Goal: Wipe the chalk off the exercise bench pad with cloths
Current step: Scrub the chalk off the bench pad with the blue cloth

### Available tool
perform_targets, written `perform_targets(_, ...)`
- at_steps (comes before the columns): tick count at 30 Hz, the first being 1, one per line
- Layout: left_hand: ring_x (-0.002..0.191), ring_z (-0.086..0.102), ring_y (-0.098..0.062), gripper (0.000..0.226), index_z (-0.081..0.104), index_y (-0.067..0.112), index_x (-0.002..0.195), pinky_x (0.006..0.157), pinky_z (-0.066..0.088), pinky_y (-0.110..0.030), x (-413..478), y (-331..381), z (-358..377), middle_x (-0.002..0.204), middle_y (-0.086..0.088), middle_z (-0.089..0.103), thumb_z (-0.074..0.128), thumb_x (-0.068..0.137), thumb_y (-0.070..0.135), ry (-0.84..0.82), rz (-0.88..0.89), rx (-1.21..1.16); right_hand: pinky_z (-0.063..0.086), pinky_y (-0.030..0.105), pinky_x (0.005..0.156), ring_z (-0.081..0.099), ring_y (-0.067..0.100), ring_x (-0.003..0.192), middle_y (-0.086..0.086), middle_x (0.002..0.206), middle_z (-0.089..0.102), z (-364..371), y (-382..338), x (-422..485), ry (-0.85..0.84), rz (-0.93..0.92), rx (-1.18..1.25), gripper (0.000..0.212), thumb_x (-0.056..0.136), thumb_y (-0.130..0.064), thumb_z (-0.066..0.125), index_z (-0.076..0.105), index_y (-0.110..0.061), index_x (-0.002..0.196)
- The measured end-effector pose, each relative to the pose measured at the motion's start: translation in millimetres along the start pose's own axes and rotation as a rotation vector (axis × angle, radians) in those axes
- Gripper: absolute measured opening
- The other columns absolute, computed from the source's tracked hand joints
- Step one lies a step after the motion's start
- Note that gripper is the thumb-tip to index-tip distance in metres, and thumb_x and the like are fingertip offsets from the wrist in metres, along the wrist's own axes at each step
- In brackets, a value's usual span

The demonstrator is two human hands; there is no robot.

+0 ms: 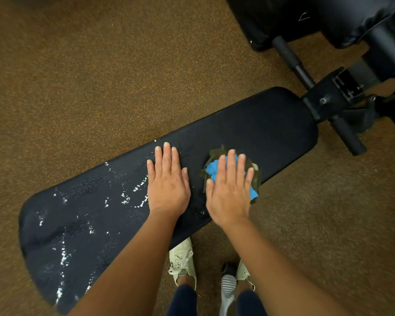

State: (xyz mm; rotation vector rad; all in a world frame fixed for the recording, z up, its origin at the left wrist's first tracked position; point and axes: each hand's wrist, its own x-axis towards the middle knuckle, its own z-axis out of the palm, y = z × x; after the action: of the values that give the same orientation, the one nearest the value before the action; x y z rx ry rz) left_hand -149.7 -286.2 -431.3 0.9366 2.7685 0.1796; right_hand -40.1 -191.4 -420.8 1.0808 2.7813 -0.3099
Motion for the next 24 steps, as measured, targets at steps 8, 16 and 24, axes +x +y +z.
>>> perform_targets(8, 0.146, -0.006, -0.023, 0.059, 0.012, 0.008, 0.15, 0.118, -0.001, -0.044, -0.6, -0.2, -1.0, 0.159, -0.008, 0.002, 0.013, 0.099, 0.038, -0.001, 0.007, 0.014, 0.005, 0.052, 0.117, 0.002, 0.03, 0.148, 0.012, 0.161, 0.01, -2.8, 24.0, 6.2, -0.004, -0.074, -0.046, 0.063, 0.096, -0.041, 0.025, 0.017, -0.011, 0.152)
perform_targets(16, 0.146, -0.006, -0.023, 0.06, 0.013, 0.008, 0.15, 0.118, -0.001, -0.043, -0.5, 0.5, -1.8, 0.159, -0.008, 0.003, 0.012, 0.099, 0.039, 0.001, 0.005, 0.009, 0.014, 0.054, 0.117, 0.005, 0.03, 0.148, 0.011, 0.161, 0.011, 1.1, 31.6, -13.6, -0.051, -0.325, -0.046, 0.062, 0.097, -0.04, 0.027, 0.02, -0.011, 0.151)
perform_targets(24, 0.146, -0.007, -0.023, 0.06, 0.011, 0.008, 0.15, 0.118, -0.001, -0.043, -0.9, 1.7, -2.6, 0.16, -0.008, 0.001, 0.012, 0.099, 0.038, 0.001, -0.002, 0.022, 0.013, 0.054, 0.118, 0.004, 0.032, 0.148, 0.013, 0.16, 0.011, -1.8, 24.1, -1.2, -0.03, -0.222, -0.037, 0.063, 0.097, -0.04, 0.027, 0.019, -0.009, 0.151)
